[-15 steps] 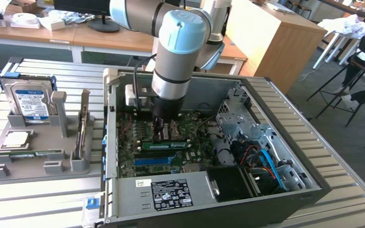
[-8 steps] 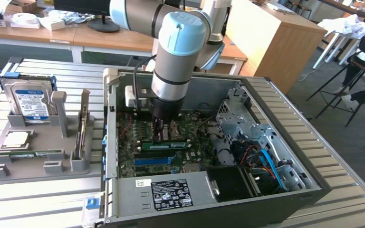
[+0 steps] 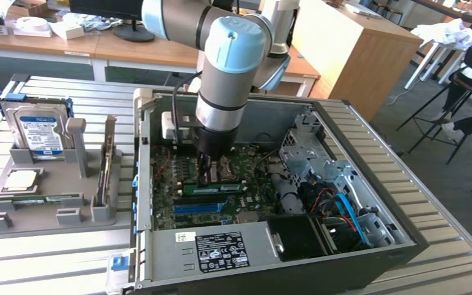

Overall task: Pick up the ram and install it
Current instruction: 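Press down the ram until it locks into place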

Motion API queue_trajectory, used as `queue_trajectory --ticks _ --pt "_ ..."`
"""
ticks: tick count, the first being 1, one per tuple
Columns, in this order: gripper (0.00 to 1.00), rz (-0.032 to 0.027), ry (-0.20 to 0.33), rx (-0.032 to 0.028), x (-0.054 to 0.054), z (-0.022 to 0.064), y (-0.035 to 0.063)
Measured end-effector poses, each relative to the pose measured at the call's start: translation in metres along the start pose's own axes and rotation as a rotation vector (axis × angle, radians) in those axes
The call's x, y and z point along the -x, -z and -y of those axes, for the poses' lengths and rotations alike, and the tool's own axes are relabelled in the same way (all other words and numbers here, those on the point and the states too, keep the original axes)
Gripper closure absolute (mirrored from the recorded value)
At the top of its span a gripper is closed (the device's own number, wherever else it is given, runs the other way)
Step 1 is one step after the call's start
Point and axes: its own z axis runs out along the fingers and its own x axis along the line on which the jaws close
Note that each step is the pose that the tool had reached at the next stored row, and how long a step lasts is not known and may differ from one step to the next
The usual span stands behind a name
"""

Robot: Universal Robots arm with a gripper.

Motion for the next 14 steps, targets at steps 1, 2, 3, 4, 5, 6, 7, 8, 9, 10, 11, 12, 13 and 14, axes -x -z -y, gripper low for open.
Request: queue_trajectory --ticks 1,2,3,4,5,6,7,8,9,10,11,12,13,14 --pt "0.9 0.0002 0.0 -0.0001 0.0 0.0 -0.0001" --pt "0.9 0.0001 0.0 0.0 0.0 0.0 -0.0002" --pt "0.9 0.0001 0.0 0.0 0.0 0.0 -0.0007" --pt "0.9 0.0002 0.0 0.0001 -0.0001 0.0 -0.0013" --pt "0.9 0.0002 0.0 0.0 -0.0001 0.0 -0.0016" --pt "0.9 0.0001 0.0 0.0 -0.0001 0.0 -0.0015" --pt "0.9 0.0002 0.0 -0.0001 -0.0001 0.0 -0.0016" --pt "0.9 0.0002 0.0 0.0 -0.0001 0.0 -0.0016" --pt "0.9 0.0003 0.0 -0.0001 -0.0001 0.0 -0.0016" --pt "0.9 0.0004 0.0 -0.0001 -0.0001 0.0 -0.0017" --pt "0.9 0.0004 0.0 -0.0002 -0.0001 0.0 -0.0017" --pt "0.9 0.0003 0.0 -0.0001 -0.0001 0.0 -0.0019" --pt "0.9 0.0002 0.0 -0.0001 -0.0001 0.0 -0.002" --pt "0.9 0.0001 0.0 0.0 -0.0001 0.0 -0.002"
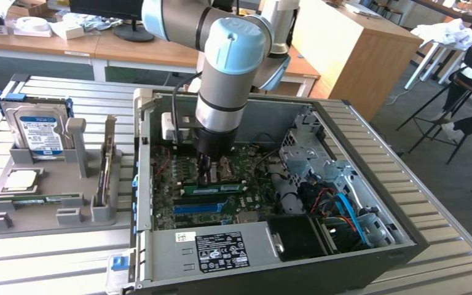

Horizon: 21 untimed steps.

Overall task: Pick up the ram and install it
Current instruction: 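Press down the ram until it locks into place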

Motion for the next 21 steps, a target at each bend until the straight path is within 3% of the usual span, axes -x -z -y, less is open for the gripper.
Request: queue_trajectory --ticks 7,12,21 --pt "0.9 0.0023 0.0 -0.0009 0.0 0.0003 0.0021" --pt "0.9 -0.0002 0.0 0.0067 0.001 0.0 0.0236" --pt "0.9 -0.0017 -0.001 0.0101 0.003 -0.0001 0.0643"
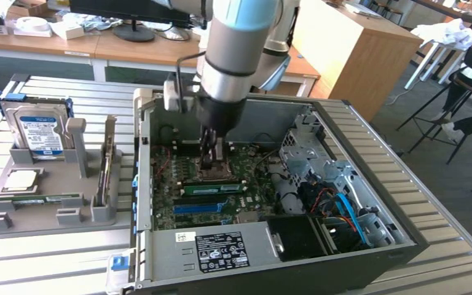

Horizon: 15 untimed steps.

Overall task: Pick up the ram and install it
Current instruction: 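Press down the ram until it locks into place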

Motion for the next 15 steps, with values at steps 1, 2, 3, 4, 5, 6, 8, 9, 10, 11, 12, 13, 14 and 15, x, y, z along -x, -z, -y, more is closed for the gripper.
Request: queue_trajectory --ticks 1,2,3,4,5,6,8,9,10,11,12,13,14,15 --pt "0.9 -0.0001 0.0 0.0003 0.0 -0.0001 0.0045" --pt "0.9 -0.0002 0.0 0.0005 0.0 -0.0001 0.0093" --pt "0.9 -0.0002 0.0 0.0008 0.001 -0.0002 0.0138" --pt "0.9 -0.0002 0.0 0.001 0.001 -0.0002 0.0184" --pt "0.9 -0.0002 0.0 0.0013 0.001 -0.0003 0.0229" --pt "0.9 -0.0002 0.0 0.0014 0.001 -0.0003 0.0267" --pt "0.9 -0.0001 0.0 0.0013 0.001 -0.0003 0.0289" --pt "0.9 -0.0001 0.0 0.0014 0.001 -0.0004 0.0289" --pt "0.9 0.0 0.0 0.0014 0.001 -0.0004 0.0289" --pt "0.9 -0.0001 0.0 0.0014 0.001 -0.0002 0.0289" --pt "0.9 -0.0003 0.0 0.0016 0.001 0.0008 0.029" --pt "0.9 -0.0003 0.0 0.0016 0.001 0.0025 0.029" --pt "0.9 -0.0002 0.0 0.0016 0.001 0.0052 0.029" --pt "0.9 -0.0003 0.0 0.0015 0.001 0.0079 0.029"
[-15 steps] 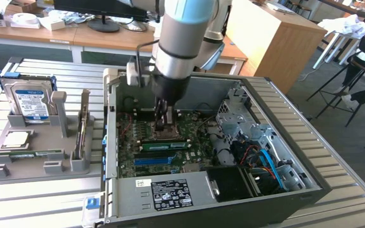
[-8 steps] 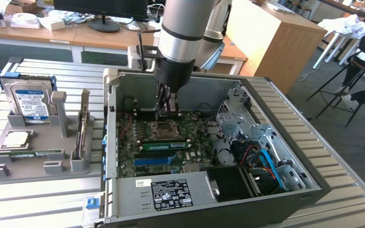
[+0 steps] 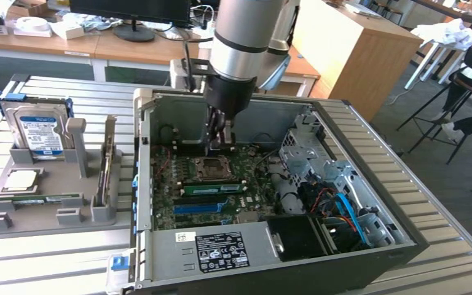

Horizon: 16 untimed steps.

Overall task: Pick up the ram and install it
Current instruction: 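Press down the ram until it locks into place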

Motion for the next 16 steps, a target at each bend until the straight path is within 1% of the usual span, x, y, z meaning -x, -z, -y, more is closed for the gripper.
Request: queue_trajectory --ticks 3,6,9,16 --pt "0.9 0.0004 0.0 -0.0001 0.0 0.0086 0.0001" --pt "0.9 0.0006 0.0 0.0 0.0 0.0205 0.0003" --pt "0.9 0.0006 0.0 0.0 0.0 0.0296 0.0005" --pt "0.9 0.0007 0.0 -0.0001 0.0 0.0304 0.0004"
